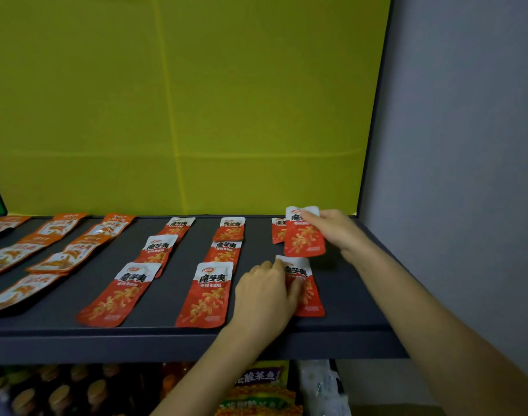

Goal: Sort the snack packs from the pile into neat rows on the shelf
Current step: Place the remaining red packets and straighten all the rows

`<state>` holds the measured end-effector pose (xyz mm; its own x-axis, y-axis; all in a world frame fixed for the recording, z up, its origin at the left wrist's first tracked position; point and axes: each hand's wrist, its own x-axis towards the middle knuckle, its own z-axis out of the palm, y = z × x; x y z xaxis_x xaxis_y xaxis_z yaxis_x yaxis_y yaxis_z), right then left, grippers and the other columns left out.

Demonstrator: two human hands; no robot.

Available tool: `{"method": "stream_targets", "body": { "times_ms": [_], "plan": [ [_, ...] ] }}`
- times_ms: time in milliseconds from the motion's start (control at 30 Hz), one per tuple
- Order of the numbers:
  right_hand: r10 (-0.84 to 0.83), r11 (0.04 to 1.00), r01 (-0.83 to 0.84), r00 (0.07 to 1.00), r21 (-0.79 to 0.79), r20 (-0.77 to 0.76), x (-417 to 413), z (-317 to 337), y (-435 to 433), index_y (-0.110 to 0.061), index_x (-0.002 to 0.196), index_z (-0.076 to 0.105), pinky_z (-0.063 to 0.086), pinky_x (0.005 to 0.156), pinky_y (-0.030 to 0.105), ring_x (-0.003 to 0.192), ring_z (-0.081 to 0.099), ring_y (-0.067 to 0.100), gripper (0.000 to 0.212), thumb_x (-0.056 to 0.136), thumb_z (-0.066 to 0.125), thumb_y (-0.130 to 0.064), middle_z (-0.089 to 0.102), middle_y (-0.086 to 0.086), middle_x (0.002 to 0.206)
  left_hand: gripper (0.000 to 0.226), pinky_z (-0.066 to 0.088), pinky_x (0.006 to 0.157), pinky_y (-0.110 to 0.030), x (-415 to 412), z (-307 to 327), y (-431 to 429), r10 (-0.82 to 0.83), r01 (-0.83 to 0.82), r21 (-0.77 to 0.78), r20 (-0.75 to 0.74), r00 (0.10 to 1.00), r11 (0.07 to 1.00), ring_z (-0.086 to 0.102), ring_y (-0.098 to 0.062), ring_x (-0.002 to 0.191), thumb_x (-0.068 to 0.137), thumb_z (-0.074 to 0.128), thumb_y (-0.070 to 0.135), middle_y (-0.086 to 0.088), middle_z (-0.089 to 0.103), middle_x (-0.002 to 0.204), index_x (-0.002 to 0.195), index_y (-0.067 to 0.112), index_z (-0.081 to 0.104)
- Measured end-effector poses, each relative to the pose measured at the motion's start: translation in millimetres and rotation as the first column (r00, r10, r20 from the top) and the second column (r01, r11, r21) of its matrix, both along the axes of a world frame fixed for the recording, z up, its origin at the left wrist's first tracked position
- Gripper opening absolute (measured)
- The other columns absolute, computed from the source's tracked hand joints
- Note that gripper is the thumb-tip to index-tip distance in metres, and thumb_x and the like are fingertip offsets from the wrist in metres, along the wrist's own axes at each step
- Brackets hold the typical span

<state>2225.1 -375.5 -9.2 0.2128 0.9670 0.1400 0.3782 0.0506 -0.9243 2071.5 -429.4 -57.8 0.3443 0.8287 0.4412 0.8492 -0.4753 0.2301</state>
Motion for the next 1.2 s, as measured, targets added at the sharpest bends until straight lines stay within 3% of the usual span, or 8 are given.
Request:
{"method": "stream_targets", "body": {
  "times_ms": [133,233,400,500,700,833,1067,1200],
  "plan": [
    [-0.078,0.997,0.079,0.988,-0.008,0.133,-8.8,-21.7,18.4,-0.019,0.063,0.064,0.046,0.076,0.033,0.093,0.068,0.027,0.033,0.083,0.061,-0.044,0.074,0.014,0.095,0.046,0.040,0.079,-0.030,-1.4,-0.7,-2.3,0.011,-0.010,0.051,-0.032,0.999,0.999,0.055,-0.022,0.102,0.093,0.035,0.051,-0.004,0.053,0.106,0.106,0.015,0.059],
    [-0.130,0.990,0.138,0.965,-0.021,0.226,-7.6,-28.7,24.0,-0.021,0.049,0.055,0.044,0.072,0.035,0.089,0.065,0.027,0.044,0.081,0.061,-0.051,0.072,0.008,0.081,0.045,0.041,0.078,-0.031,-3.2,-3.0,-1.7,0.009,-0.005,0.120,-0.028,1.000,0.993,0.057,-0.020,0.094,0.092,0.037,0.052,-0.003,0.054,0.099,0.100,0.016,0.063],
    [-0.115,0.986,0.157,0.894,-0.063,0.433,-4.5,-32.8,26.2,-0.018,0.049,0.049,0.043,0.071,0.033,0.089,0.064,0.026,0.052,0.079,0.057,-0.059,0.067,0.004,0.077,0.033,0.041,0.049,-0.026,-0.4,-6.2,-0.7,0.042,-0.032,0.228,-0.039,0.998,0.973,0.056,-0.013,0.050,0.072,0.054,0.049,0.005,0.054,0.058,0.055,0.022,0.061],
    [-0.131,0.982,0.181,0.852,-0.052,0.507,-6.0,-33.0,22.5,-0.017,0.049,0.038,0.039,0.067,0.031,0.080,0.060,0.025,0.056,0.079,0.055,-0.061,0.056,0.001,0.064,0.030,0.040,0.048,-0.024,0.0,-6.6,-1.3,0.043,-0.032,0.241,-0.042,0.998,0.970,0.054,-0.010,0.048,0.071,0.057,0.048,0.006,0.054,0.056,0.054,0.024,0.059],
    [-0.165,0.970,0.239,0.799,-0.053,0.578,-5.5,-35.8,22.4,-0.019,0.064,0.054,0.042,0.074,0.032,0.098,0.061,0.027,0.049,0.078,0.053,-0.065,0.068,0.007,0.096,0.028,0.029,0.052,-0.025,-0.9,-2.6,1.8,0.057,-0.043,0.205,-0.066,0.996,0.978,0.056,-0.016,0.053,0.071,0.066,0.042,0.003,0.055,0.059,0.056,0.020,0.057],
    [-0.205,0.969,0.247,0.858,-0.028,0.472,-0.2,-35.0,21.4,-0.012,0.102,0.060,0.042,0.084,0.032,0.111,0.056,0.027,0.045,0.084,0.053,-0.053,0.063,0.006,0.115,0.026,0.041,0.073,-0.032,6.2,16.1,9.4,0.023,-0.032,0.174,0.054,0.998,0.984,0.056,-0.025,0.096,0.092,0.045,0.031,-0.007,0.060,0.099,0.101,0.011,0.059],
    [-0.086,0.991,0.123,0.865,-0.043,0.494,0.0,-39.5,12.5,-0.009,0.127,0.052,0.040,0.101,0.037,0.124,0.047,0.026,0.041,0.092,0.050,-0.031,0.059,0.007,0.129,0.030,0.037,0.092,-0.044,29.2,22.9,56.3,0.082,-0.055,-0.287,0.082,0.993,0.956,0.043,-0.040,0.119,0.096,0.034,0.018,-0.025,0.050,0.126,0.117,-0.004,0.038],
    [-0.024,0.996,0.068,0.829,-0.058,0.558,-2.3,-41.1,10.0,-0.014,0.130,0.052,0.041,0.101,0.040,0.127,0.045,0.028,0.039,0.094,0.044,-0.028,0.055,0.009,0.134,0.035,0.036,0.095,-0.042,31.3,19.9,65.1,0.088,-0.063,-0.384,0.048,0.995,0.921,0.042,-0.039,0.123,0.094,0.033,0.013,-0.025,0.047,0.131,0.124,-0.004,0.035]
  ]
}}
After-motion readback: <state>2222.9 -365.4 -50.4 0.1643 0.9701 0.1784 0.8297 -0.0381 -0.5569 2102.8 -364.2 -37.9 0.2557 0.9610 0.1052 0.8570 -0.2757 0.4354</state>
